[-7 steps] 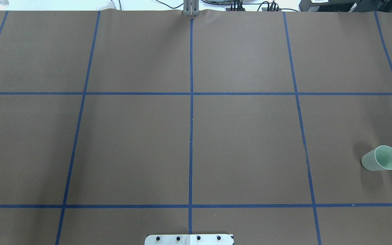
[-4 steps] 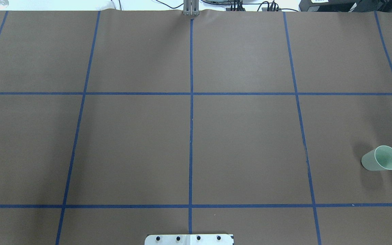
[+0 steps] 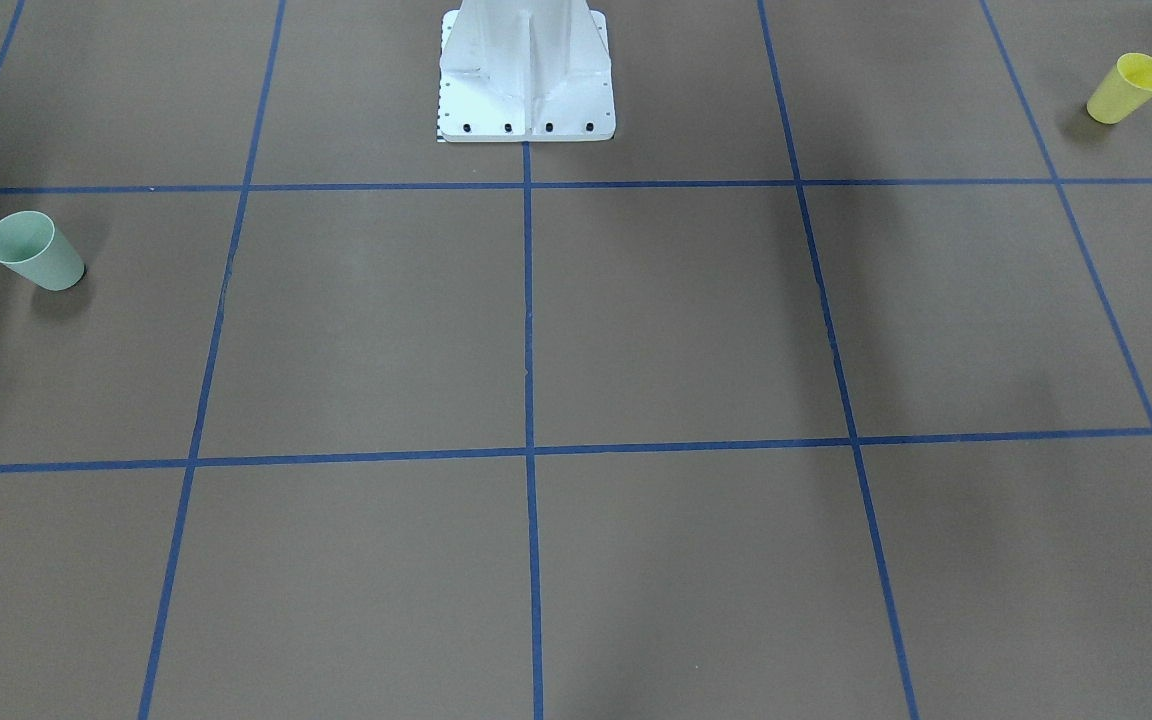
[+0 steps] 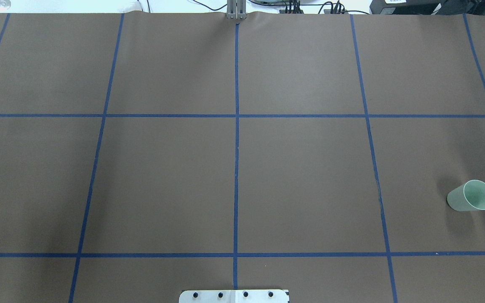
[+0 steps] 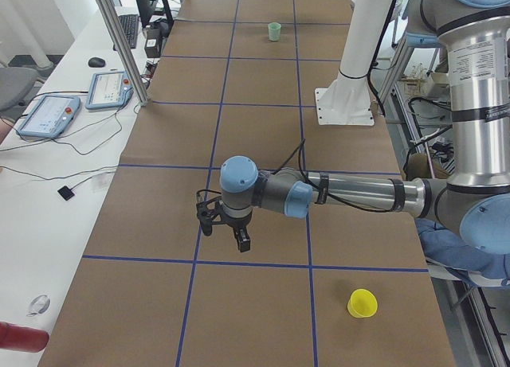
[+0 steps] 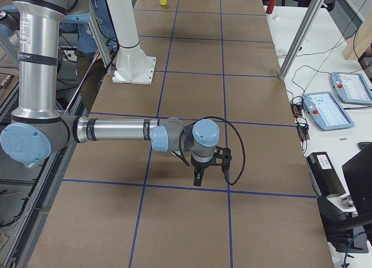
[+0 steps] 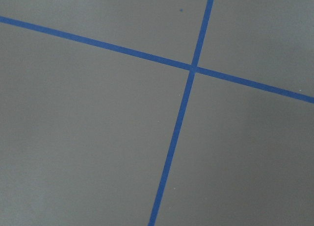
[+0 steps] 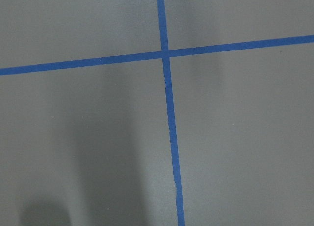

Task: Transfer and stack yellow cup on green cup

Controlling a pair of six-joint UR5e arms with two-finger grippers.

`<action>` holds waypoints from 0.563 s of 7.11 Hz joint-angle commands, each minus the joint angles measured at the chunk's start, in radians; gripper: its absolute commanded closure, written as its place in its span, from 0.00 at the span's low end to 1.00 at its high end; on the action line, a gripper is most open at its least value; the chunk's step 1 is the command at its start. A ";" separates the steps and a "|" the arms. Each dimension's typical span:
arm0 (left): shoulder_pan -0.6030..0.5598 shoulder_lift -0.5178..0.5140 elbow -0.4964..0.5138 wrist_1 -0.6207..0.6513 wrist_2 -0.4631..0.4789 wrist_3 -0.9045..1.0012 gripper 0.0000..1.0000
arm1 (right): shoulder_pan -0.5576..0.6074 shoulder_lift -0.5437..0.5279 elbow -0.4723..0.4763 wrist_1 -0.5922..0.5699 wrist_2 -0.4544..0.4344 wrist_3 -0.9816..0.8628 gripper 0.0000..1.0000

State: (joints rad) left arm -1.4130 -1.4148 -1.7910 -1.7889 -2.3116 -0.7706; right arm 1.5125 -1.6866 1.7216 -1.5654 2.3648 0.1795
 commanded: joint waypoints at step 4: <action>0.474 0.125 -0.007 -0.049 0.654 -0.951 0.00 | 0.000 -0.005 0.025 0.001 0.037 -0.002 0.00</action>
State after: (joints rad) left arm -1.0169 -1.3796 -1.8008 -1.8506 -1.8171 -1.5877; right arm 1.5125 -1.6896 1.7352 -1.5643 2.3940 0.1792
